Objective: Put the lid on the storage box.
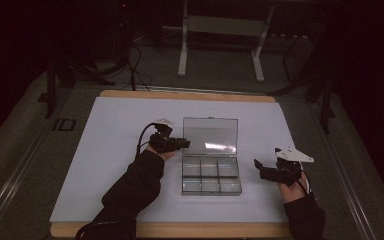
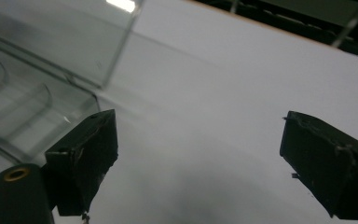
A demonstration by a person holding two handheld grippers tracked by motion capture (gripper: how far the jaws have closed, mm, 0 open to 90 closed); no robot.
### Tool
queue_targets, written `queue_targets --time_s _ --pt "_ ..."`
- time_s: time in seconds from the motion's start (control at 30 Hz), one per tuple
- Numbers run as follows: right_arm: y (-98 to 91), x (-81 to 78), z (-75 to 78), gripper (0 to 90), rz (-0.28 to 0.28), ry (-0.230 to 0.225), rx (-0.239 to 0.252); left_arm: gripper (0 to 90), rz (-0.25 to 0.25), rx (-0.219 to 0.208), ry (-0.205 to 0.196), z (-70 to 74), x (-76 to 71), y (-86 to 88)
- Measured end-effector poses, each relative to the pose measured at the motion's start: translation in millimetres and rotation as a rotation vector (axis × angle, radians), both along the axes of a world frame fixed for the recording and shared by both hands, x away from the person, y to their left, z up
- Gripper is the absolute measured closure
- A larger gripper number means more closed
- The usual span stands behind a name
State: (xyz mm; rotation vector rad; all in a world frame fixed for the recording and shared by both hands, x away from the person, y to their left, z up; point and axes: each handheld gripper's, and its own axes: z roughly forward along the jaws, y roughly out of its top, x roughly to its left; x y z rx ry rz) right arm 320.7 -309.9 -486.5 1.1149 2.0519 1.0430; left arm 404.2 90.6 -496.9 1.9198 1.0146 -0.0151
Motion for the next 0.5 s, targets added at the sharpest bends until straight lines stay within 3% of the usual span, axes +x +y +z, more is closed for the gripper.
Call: queue_targets --time_s 0.07,0.2,0.43,0.5 --pt "8.5 6.0 7.3 16.3 0.028 -0.010 0.037 76.2 -0.005 0.001 -0.010 0.9 -1.4 0.7" --pt "24.2 16.0 13.4 16.3 0.080 -0.002 0.069 77.9 -0.007 -0.009 -0.019 0.9 -2.8 1.8" --pt "48.9 34.9 12.7 13.8 0.120 0.013 0.106 79.8 -0.020 -0.018 -0.041 1.2 -5.5 3.9" --pt "55.3 38.8 11.9 19.2 0.127 0.017 0.095 80.1 -0.023 -0.021 -0.045 0.8 -6.0 4.6"
